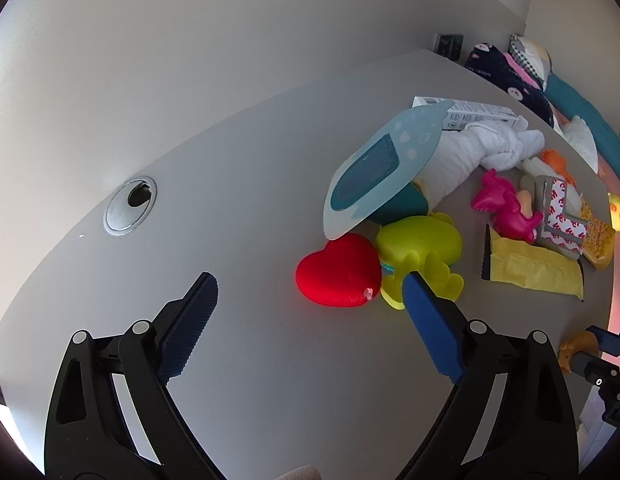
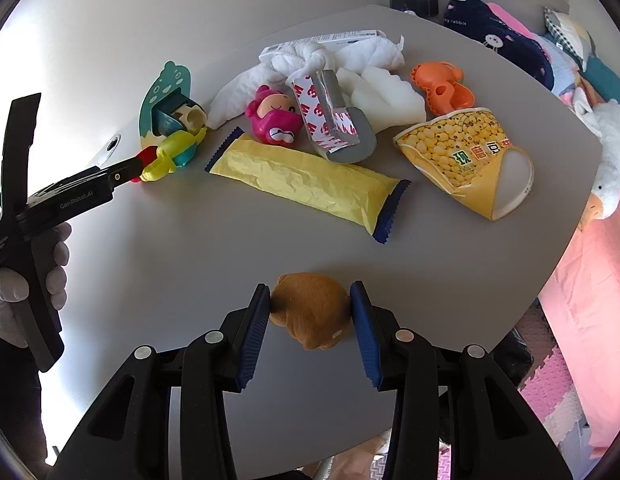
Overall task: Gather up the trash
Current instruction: 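Grasp the brown bread roll with the right tool while the left tool grasps the red heart, then carry the roll and heart to the black bin and open both tools, then withdraw both open tools from the bin back to the table, then grasp the corn snack bag with the right tool while the left tool grasps the yellow-green toy, then carry the snack bag and yellow-green toy over the bin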
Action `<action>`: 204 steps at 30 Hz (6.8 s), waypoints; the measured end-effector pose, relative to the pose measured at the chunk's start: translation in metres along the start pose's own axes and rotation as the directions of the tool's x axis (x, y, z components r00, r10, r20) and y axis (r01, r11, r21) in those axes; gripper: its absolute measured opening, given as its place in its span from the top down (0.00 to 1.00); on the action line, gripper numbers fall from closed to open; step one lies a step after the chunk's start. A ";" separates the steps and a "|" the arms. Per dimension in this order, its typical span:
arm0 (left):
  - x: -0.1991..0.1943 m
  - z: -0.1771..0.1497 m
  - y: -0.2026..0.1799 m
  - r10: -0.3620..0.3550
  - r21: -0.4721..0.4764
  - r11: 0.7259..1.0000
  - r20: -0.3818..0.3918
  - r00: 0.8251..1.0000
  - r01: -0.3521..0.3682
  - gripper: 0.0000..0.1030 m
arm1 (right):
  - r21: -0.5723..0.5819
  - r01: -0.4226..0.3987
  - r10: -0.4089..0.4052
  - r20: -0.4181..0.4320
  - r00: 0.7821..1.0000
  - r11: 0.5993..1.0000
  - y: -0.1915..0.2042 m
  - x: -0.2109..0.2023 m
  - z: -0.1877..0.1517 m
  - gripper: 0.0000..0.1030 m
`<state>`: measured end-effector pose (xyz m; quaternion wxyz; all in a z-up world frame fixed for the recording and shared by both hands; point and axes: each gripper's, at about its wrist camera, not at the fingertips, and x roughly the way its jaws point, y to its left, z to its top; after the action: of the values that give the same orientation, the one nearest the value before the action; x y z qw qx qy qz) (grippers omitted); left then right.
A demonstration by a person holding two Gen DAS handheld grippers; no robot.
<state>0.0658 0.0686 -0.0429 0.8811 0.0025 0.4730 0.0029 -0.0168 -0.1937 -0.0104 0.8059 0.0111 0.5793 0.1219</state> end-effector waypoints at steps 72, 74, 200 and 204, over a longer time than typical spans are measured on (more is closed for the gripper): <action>-0.104 -0.071 -0.374 -0.421 0.546 0.732 -0.108 0.901 0.407 0.53 | 0.491 0.100 -0.248 0.245 0.937 0.865 -0.257 -0.177 -0.160 0.58; -0.104 -0.075 -0.386 -0.439 0.561 0.706 -0.133 0.888 0.433 0.53 | 0.520 0.101 -0.258 0.238 0.936 0.848 -0.269 -0.181 -0.165 0.57; -0.017 0.001 -0.059 -0.126 0.050 0.991 0.019 0.992 0.125 0.46 | 0.414 0.085 -0.184 0.205 0.961 0.906 -0.128 -0.035 0.027 0.52; -0.033 0.002 -0.066 -0.119 0.069 0.991 0.060 0.991 0.115 0.46 | 0.409 0.072 -0.179 0.230 0.957 0.910 -0.128 -0.046 0.021 0.52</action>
<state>0.0497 0.0029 -0.0145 0.8937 0.0039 0.4439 -0.0645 0.0129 -0.3250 0.0191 0.8624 0.1526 0.4798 -0.0530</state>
